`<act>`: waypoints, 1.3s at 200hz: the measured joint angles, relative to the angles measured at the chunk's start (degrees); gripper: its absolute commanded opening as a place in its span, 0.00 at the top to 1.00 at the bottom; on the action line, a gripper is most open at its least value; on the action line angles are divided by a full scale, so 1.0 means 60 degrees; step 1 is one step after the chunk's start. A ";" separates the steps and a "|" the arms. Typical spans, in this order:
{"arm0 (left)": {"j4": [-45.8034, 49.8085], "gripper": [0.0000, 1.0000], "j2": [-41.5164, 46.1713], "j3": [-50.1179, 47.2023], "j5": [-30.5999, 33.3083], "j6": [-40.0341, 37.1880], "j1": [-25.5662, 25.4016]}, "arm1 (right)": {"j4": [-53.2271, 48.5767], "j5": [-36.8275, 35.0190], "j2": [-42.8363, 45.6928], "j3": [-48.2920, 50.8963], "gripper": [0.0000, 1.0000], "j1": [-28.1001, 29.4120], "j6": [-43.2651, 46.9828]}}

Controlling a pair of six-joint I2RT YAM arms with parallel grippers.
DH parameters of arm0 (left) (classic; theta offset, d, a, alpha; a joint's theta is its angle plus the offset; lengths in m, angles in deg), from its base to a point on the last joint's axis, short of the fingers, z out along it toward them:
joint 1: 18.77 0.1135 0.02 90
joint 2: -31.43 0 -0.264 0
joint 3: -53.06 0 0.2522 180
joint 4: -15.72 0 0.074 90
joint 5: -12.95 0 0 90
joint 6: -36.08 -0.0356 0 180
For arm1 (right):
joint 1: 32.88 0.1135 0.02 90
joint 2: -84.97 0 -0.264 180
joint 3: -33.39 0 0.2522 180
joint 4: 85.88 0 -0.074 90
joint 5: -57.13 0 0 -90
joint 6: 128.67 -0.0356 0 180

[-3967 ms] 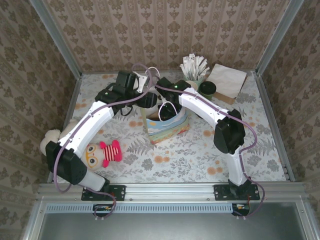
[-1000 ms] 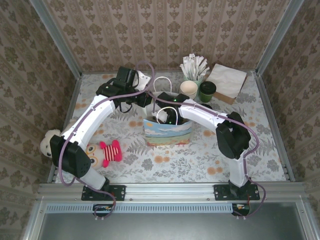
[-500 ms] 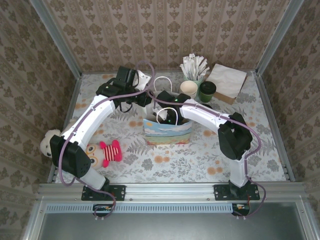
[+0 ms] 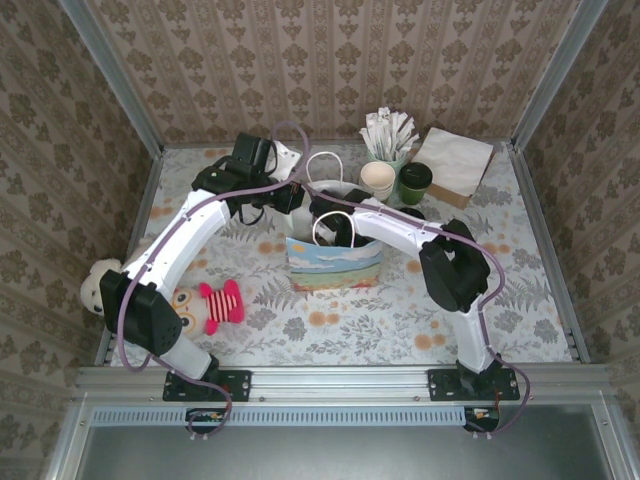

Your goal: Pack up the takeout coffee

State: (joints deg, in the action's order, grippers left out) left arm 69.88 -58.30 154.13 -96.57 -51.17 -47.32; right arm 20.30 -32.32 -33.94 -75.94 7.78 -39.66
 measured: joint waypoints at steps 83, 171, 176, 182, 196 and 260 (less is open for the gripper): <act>-0.0270 0.93 0.0000 -0.0040 0.0004 0.0004 0.0007 | 0.1392 -0.0346 -0.0106 0.0430 0.63 -0.0015 -0.0408; -0.0310 0.93 0.0000 -0.0040 0.0007 0.0000 0.0007 | 0.1606 0.0055 0.0962 0.0936 0.54 0.0000 0.0138; -0.0310 0.93 0.0000 -0.0040 0.0004 0.0000 0.0007 | 0.1570 0.0058 0.0987 0.0936 0.54 0.0000 0.0171; -0.0310 0.93 0.0000 -0.0040 0.0004 0.0000 0.0007 | 0.1519 0.0062 0.0991 0.0936 0.54 0.0000 0.0200; -0.0313 0.92 0.0015 -0.0062 0.0004 0.0000 0.0007 | 0.1457 0.0120 0.0991 0.0936 0.53 0.0000 0.0262; -0.0521 0.92 0.0164 -0.0364 0.0047 0.0004 0.0011 | 0.1341 0.0153 0.0466 0.0714 0.51 0.0000 0.0357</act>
State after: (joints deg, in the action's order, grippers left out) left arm 66.75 -57.32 151.94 -96.29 -51.15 -47.26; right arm 28.35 -31.40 -31.14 -71.66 7.78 -37.52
